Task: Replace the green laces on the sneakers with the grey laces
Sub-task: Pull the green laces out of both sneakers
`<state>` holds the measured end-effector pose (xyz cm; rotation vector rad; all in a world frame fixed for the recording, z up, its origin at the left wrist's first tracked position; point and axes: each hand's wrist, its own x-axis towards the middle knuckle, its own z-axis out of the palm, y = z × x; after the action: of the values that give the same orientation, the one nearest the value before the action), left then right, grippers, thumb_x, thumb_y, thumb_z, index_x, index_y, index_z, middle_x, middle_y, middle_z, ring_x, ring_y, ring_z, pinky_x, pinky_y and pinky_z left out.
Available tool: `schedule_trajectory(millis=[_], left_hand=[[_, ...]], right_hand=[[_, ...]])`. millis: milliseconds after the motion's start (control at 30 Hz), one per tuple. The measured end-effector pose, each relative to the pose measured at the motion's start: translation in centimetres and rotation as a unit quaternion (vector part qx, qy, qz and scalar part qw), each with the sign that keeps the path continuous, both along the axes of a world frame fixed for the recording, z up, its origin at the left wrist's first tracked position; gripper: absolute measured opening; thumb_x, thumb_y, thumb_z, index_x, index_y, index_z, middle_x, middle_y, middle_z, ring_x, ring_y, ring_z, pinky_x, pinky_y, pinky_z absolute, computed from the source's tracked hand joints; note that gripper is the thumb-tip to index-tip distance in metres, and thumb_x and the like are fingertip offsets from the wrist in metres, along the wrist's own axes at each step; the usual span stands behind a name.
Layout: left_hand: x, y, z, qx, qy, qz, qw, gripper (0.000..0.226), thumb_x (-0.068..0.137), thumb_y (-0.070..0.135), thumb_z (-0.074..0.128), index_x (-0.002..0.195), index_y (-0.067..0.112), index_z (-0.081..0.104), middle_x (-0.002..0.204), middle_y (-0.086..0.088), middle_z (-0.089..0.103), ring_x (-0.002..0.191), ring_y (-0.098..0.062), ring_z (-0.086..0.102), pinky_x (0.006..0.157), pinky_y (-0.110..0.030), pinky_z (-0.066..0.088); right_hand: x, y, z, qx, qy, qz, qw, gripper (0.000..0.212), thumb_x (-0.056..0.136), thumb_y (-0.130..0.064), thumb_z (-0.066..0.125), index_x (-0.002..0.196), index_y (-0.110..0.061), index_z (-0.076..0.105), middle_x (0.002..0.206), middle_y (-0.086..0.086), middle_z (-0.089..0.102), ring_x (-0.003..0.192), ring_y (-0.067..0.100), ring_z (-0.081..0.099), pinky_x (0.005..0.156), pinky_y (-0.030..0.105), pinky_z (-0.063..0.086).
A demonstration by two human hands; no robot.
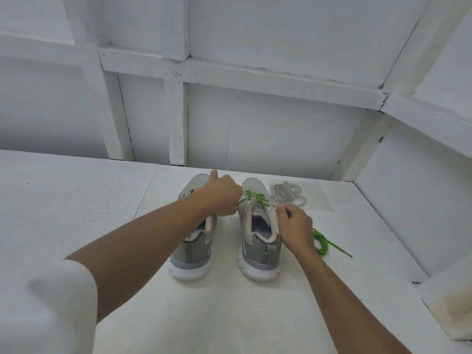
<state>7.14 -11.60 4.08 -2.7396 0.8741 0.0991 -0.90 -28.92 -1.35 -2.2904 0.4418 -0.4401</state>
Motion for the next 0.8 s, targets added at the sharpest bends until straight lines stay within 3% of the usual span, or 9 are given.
schedule_trajectory(millis=[67, 200, 267, 333, 433, 533, 667, 800], left_hand=[[-0.7, -0.4, -0.1, 0.017, 0.019, -0.009, 1.000, 0.012, 0.092, 0.023, 0.046, 0.084, 0.014, 0.048, 0.089, -0.003, 0.052, 0.109, -0.025, 0.046, 0.096, -0.048, 0.027], [-1.4, -0.8, 0.6, -0.004, 0.022, 0.006, 1.000, 0.027, 0.091, 0.022, 0.047, 0.065, 0.018, 0.040, 0.079, -0.002, 0.047, 0.104, -0.025, 0.044, 0.095, -0.048, 0.026], [-1.2, -0.9, 1.0, -0.051, 0.001, 0.029, 0.998, 0.020, 0.091, 0.017, 0.046, 0.070, 0.016, 0.046, 0.089, -0.004, 0.053, 0.103, -0.025, 0.048, 0.095, -0.045, 0.028], [-1.2, -1.2, 0.9, -0.135, -0.012, 0.063, 0.989, 0.012, 0.091, 0.013, 0.046, 0.092, 0.012, 0.057, 0.100, -0.007, 0.058, 0.101, -0.027, 0.053, 0.088, -0.039, 0.032], [-2.3, -1.8, 0.7, -0.265, 0.024, 0.114, 0.957, 0.024, 0.096, 0.016, 0.040, 0.114, 0.007, 0.053, 0.112, -0.017, 0.056, 0.099, -0.034, 0.055, 0.074, -0.035, 0.038], [-3.6, -2.6, -0.3, -0.329, 0.054, 0.146, 0.931, 0.028, 0.099, 0.023, 0.040, 0.119, 0.005, 0.048, 0.117, -0.020, 0.054, 0.105, -0.037, 0.055, 0.075, -0.037, 0.040], [-4.4, -3.7, -2.5, -0.373, 0.051, 0.158, 0.913, 0.029, 0.101, 0.028, 0.038, 0.118, 0.006, 0.046, 0.116, -0.019, 0.054, 0.108, -0.037, 0.053, 0.083, -0.042, 0.042], [-4.6, -3.8, -3.9, -0.422, 0.034, 0.177, 0.889, 0.029, 0.102, 0.026, 0.036, 0.119, 0.007, 0.049, 0.115, -0.017, 0.054, 0.106, -0.036, 0.053, 0.080, -0.040, 0.040]], right_hand=[[0.0, -0.1, 0.0, 0.005, 0.004, 0.004, 1.000, 0.036, 0.100, -0.030, 0.046, 0.075, -0.009, 0.061, 0.066, -0.003, 0.058, 0.063, 0.009, 0.049, 0.054, 0.018, 0.034], [0.0, -0.3, 0.3, 0.008, 0.013, 0.016, 1.000, 0.035, 0.100, -0.032, 0.046, 0.075, -0.012, 0.059, 0.067, -0.005, 0.057, 0.064, 0.007, 0.049, 0.054, 0.020, 0.035], [-0.1, -0.2, 0.7, 0.005, 0.022, 0.024, 0.999, 0.033, 0.100, -0.034, 0.047, 0.074, -0.016, 0.057, 0.069, -0.008, 0.056, 0.065, 0.004, 0.049, 0.055, 0.020, 0.034], [-0.1, -0.3, 1.3, 0.006, 0.033, 0.034, 0.999, 0.034, 0.099, -0.036, 0.049, 0.068, -0.020, 0.053, 0.069, -0.008, 0.055, 0.065, 0.004, 0.048, 0.055, 0.021, 0.034], [0.2, -0.4, 2.2, 0.009, 0.042, 0.047, 0.998, 0.026, 0.094, -0.035, 0.055, 0.074, -0.020, 0.058, 0.072, -0.009, 0.058, 0.067, 0.001, 0.050, 0.061, 0.025, 0.037], [0.7, -0.5, 3.1, -0.015, 0.029, 0.064, 0.997, 0.013, 0.092, -0.029, 0.058, 0.089, -0.017, 0.065, 0.080, -0.008, 0.059, 0.074, 0.008, 0.053, 0.071, 0.024, 0.038], [2.1, -0.6, 4.3, -0.094, 0.005, 0.141, 0.986, 0.010, 0.091, -0.014, 0.059, 0.093, -0.013, 0.068, 0.088, -0.004, 0.062, 0.079, 0.011, 0.055, 0.072, 0.024, 0.041], [4.1, -0.5, 4.4, -0.196, 0.043, 0.227, 0.953, 0.014, 0.090, -0.017, 0.060, 0.099, -0.019, 0.071, 0.102, -0.001, 0.060, 0.097, 0.016, 0.053, 0.083, 0.029, 0.041]])
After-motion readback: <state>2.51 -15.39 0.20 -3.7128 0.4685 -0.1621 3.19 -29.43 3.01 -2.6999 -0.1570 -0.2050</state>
